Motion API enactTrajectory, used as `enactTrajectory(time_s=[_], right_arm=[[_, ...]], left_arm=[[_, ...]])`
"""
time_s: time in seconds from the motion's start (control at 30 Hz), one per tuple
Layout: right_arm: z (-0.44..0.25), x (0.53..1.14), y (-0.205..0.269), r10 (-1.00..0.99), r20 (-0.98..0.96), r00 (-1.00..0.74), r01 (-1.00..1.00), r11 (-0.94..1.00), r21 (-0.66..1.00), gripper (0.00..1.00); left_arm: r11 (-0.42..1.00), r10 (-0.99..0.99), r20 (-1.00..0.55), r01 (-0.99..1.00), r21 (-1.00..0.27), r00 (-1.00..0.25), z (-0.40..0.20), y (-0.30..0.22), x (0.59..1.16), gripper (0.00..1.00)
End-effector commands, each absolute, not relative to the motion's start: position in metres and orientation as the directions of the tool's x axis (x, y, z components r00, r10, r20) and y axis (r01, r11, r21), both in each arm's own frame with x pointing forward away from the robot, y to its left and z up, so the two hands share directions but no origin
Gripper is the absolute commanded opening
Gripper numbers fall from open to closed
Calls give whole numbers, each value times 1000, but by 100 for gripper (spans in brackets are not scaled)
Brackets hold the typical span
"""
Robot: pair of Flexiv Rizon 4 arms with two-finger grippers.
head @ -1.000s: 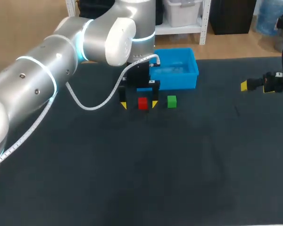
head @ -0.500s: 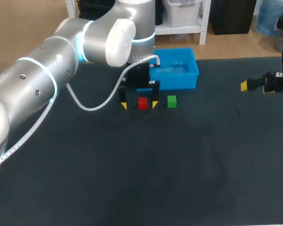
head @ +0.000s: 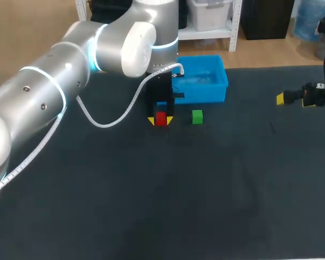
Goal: Use the left arm to pick the red cube and place it into the blue plastic box first, then use the right arm to grasp the green cube and put it into the same blue plastic box after the first action is fully finished.
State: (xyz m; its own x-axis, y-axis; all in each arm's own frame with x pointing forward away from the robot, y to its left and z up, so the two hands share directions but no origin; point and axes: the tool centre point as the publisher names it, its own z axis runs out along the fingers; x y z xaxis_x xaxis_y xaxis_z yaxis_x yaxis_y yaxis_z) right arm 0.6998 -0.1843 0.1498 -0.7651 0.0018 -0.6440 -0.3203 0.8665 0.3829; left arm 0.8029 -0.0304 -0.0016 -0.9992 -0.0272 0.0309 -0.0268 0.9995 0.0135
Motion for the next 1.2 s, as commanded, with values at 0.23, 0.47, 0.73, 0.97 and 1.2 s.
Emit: enactTrajectory(time_s=[0.23, 0.47, 0.73, 0.97, 1.2], right_arm=[[150, 700, -184, 1, -644, -765, -321, 866, 383, 100], [150, 700, -184, 1, -644, -765, -321, 866, 383, 100], [150, 700, -184, 1, -644, -765, -321, 866, 383, 100], [150, 700, -184, 1, -644, -765, -321, 866, 383, 100], [150, 700, -184, 1, -644, -765, -321, 866, 383, 100]], left_arm=[[1000, -12, 26, -12, 19, -1000, 3, -33, 804, 0], [1000, 12, -2, 12, 10, -1000, 19, -35, 797, 0], [999, 37, -60, 36, 14, -998, 40, -30, 793, 0], [999, 34, -98, 35, -9, -995, 59, -27, 790, 0], [999, 38, -133, 43, -32, -990, 75, -22, 786, 0]])
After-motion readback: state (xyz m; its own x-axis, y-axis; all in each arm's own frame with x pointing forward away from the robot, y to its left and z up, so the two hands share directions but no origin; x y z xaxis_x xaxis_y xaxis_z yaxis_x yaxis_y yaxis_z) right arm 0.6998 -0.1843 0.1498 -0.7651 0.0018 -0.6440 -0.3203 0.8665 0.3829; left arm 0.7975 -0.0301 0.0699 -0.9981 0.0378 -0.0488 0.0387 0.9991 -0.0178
